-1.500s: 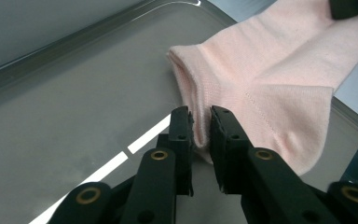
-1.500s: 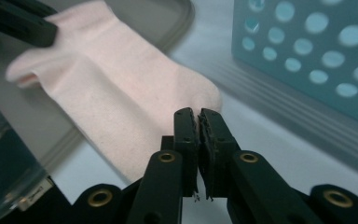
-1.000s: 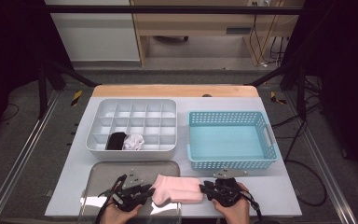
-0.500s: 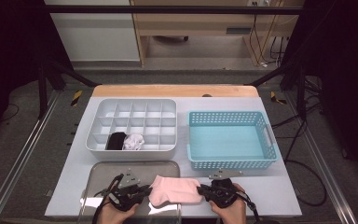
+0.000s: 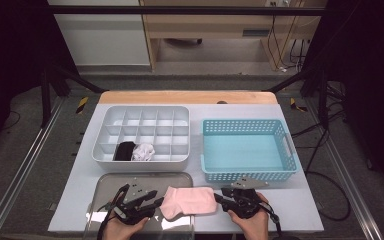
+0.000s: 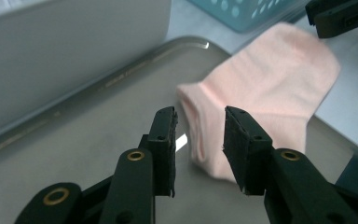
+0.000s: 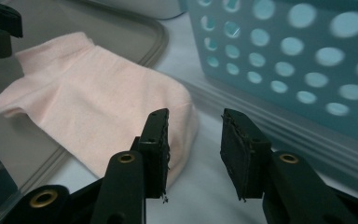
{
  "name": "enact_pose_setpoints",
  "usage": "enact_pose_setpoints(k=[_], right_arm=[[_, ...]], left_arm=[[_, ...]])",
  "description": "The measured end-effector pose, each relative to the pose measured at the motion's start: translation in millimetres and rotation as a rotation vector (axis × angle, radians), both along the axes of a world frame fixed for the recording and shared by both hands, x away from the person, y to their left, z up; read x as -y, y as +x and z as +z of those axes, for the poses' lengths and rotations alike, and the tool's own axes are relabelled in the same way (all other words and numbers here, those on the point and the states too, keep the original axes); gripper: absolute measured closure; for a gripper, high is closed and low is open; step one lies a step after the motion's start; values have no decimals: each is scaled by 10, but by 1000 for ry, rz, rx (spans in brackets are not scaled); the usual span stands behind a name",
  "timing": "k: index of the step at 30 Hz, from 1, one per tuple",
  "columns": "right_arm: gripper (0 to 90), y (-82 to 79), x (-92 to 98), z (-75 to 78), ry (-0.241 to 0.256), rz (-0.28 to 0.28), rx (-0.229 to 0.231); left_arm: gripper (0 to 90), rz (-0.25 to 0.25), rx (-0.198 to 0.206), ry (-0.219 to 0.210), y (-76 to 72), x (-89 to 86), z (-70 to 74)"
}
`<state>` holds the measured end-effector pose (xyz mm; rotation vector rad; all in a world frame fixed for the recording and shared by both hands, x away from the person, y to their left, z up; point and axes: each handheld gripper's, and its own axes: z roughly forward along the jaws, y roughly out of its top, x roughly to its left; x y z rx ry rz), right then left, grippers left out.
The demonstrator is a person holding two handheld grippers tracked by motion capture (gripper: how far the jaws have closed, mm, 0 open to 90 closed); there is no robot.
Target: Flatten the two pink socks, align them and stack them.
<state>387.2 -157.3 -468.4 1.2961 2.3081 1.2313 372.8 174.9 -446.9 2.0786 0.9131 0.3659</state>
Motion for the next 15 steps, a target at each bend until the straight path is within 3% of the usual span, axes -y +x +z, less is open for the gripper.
enact_pose_setpoints(k=[5, 10, 15], right_arm=[[630, -31, 101, 40, 11, -14, 22], [649, -65, 140, 37, 17, -13, 13], [640, -77, 125, 18, 16, -5, 7]], left_arm=[[722, -31, 5, -12, 20, 131, 67], [858, -75, -3, 4, 59, 393, 47], [883, -93, -13, 15, 116, 614, -33]])
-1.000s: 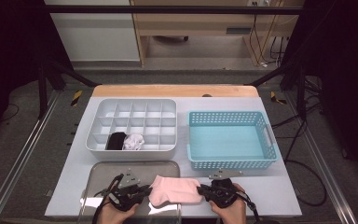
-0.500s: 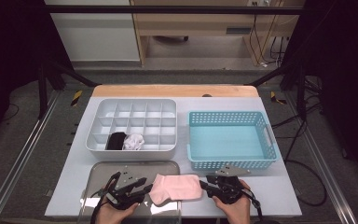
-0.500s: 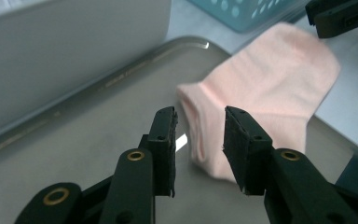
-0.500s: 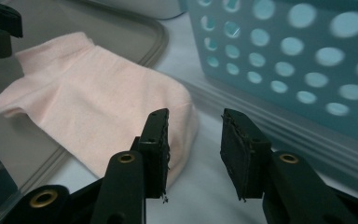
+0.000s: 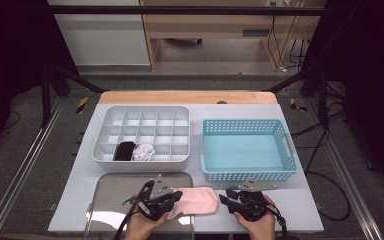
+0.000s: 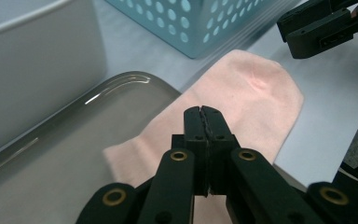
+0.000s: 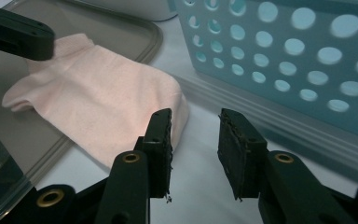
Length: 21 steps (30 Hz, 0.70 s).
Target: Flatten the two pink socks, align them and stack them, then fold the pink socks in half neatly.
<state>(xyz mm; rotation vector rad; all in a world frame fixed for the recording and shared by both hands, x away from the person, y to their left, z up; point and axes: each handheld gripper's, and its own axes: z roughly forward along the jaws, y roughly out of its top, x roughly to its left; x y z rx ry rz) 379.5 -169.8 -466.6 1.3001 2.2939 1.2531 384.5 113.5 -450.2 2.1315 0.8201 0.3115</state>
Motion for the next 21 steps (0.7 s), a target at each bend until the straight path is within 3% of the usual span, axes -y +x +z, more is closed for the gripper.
enact_pose_setpoints(k=[9, 17, 21], right_arm=[[632, 7, -85, -87, -10, 18, -36], [664, 35, -169, -144, -12, 34, -56], [756, 31, -237, -173, -28, 48, -66]], left_arm=[[885, -30, -63, 36, 46, 182, -199], [885, -38, -61, 35, 54, 182, -216], [885, -37, -64, 29, 56, 177, -220]])
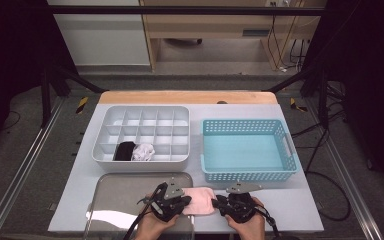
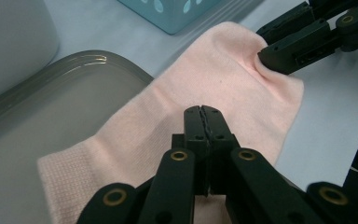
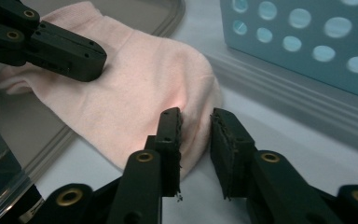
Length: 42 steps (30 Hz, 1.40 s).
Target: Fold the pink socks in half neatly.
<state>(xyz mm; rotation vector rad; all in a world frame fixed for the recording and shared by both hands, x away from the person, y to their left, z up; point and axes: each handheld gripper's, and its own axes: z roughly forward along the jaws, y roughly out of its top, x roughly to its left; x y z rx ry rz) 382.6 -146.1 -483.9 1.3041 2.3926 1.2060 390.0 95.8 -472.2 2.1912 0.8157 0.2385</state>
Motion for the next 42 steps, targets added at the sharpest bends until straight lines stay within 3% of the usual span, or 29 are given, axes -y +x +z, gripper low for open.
enact_pose_setpoints(k=[8, 11, 17, 20, 23, 25, 29, 31, 37, 42], right_arm=[[833, 42, 24, 14, 42, -14, -62], [838, 38, 32, 64, 52, -9, -49], [841, -21, 59, 249, 112, 18, 40], [842, -32, 32, 291, 114, 30, 50], [841, -29, 16, 310, 111, 39, 60], [840, -25, 14, 308, 111, 38, 54], [839, -9, 25, 294, 107, 30, 51], [839, 0, 23, 293, 101, 29, 50], [839, 4, 11, 303, 96, 32, 53], [839, 6, 5, 304, 91, 36, 55]], left_arm=[[885, -1, 0, 1, 4, -1, 0], [885, 0, -2, 0, 6, -1, 1], [884, 0, -3, 4, 12, 11, 6], [884, -1, -1, 10, 14, 15, 11], [869, 6, -11, -16, 22, -15, 47], [859, 18, -12, -53, 27, -89, 132], [851, 54, 25, -79, 26, -299, 272], [850, 98, 39, -83, 22, -473, 305], [852, 194, 14, -84, -14, -885, 216], [854, 183, -16, -51, -88, -990, 96]])
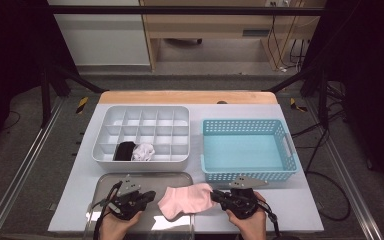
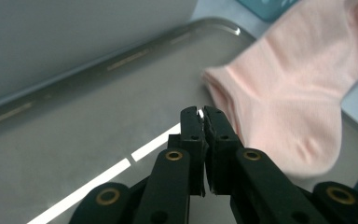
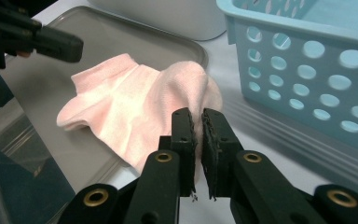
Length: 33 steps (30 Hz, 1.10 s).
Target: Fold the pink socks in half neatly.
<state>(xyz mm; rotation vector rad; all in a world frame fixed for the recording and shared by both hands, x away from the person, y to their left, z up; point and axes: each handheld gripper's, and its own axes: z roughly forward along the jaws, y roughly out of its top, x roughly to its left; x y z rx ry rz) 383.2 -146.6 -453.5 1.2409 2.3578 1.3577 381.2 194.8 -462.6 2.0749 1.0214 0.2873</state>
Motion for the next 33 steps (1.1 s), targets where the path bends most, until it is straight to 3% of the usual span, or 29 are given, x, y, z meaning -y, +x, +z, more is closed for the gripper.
enact_pose_setpoints(k=[6, 11, 21, 33], right_arm=[[839, -2, -15, 21, -4, 0, 3], [838, -11, -35, 54, -3, 11, 12], [840, -14, -162, 148, 4, 62, 25], [839, 72, -551, 202, -8, 158, 23]], left_arm=[[867, -33, -19, 7, -65, 47, -86], [878, -60, -11, 13, -91, 110, -108], [879, -68, -5, 10, -110, 116, -102], [885, -76, -6, 11, -114, 122, -113]])
